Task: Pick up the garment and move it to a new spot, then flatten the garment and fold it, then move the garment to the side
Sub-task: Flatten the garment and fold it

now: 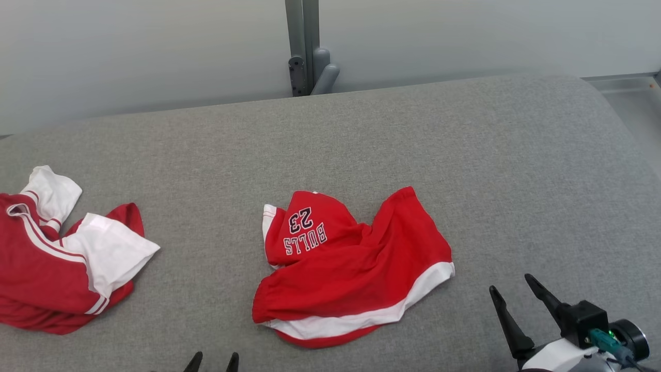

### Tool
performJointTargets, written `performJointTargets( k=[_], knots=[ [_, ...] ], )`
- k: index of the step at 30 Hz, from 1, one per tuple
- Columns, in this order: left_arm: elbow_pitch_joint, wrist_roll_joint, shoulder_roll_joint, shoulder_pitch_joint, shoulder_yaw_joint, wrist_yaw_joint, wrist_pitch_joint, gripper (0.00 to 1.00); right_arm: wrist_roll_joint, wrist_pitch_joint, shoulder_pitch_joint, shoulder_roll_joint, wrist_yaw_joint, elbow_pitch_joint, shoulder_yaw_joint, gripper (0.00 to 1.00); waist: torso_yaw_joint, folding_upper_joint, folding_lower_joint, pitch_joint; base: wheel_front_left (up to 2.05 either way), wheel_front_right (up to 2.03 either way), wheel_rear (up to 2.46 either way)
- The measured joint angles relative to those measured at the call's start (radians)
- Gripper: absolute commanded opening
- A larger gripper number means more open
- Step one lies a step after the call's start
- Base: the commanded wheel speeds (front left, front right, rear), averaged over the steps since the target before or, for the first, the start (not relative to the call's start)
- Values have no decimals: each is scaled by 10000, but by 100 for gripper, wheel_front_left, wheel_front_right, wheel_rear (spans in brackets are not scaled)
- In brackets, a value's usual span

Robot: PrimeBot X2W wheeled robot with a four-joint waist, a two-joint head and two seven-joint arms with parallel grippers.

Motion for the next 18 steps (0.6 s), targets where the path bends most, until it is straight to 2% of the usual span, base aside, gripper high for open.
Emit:
performJointTargets(
  k=[5,11,18],
  knots=[
    [-351,-759,165,-357,-660,-2,1058,100,721,1085,-1381,-1045,2,1085,1532,100,0,0,0,165,0,0,0],
    [-311,-1271,301,-972,-1287,-2,1639,100,1732,1856,-2858,-1070,2,2263,2886,100,44,0,0,501,0,0,0],
    [36,-1455,255,-1806,-1747,-2,1732,100,2213,1770,-3775,-999,2,3522,3994,100,245,1,0,803,0,0,0]
  ],
)
